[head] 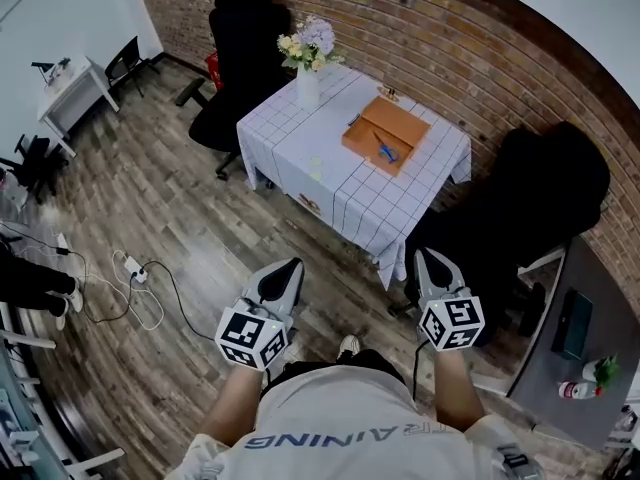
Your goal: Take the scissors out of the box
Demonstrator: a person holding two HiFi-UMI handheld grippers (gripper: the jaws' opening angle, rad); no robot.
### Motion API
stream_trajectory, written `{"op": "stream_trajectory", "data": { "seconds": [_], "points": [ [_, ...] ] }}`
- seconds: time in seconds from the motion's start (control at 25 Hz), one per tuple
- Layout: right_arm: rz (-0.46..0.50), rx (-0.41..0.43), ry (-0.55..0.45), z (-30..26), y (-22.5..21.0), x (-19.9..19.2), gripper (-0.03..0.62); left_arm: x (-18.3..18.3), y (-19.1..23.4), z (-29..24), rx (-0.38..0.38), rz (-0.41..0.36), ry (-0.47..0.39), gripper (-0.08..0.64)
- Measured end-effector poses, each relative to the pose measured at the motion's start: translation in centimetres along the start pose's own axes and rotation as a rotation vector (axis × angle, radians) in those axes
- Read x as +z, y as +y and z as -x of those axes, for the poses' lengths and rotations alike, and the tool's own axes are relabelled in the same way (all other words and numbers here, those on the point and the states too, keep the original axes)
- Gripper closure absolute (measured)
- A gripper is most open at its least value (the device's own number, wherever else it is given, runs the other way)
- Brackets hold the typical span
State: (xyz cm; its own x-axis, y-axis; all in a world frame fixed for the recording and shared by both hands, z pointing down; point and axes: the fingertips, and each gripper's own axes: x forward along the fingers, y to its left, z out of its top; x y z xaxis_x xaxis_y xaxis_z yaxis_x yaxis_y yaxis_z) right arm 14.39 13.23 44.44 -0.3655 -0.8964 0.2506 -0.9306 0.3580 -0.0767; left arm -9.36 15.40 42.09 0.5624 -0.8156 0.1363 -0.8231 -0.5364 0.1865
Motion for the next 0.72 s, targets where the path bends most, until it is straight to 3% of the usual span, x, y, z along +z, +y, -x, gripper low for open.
{"op": "stream_trajectory", "data": {
  "seconds": [0.36, 0.72],
  "points": [
    [-0.033, 0.03, 0.002, -5.6, -7.3, 0.8, 0.578, 1.2, 0.4, -8.0, 0.047, -0.016, 0.026, 0.558],
    [-0.047, -0.038, -0.012, -9.1, -11.9, 2.1, 0.578, 2.9, 1.8, -15.3, -0.036, -0.038, 0.026, 0.558]
  ]
}}
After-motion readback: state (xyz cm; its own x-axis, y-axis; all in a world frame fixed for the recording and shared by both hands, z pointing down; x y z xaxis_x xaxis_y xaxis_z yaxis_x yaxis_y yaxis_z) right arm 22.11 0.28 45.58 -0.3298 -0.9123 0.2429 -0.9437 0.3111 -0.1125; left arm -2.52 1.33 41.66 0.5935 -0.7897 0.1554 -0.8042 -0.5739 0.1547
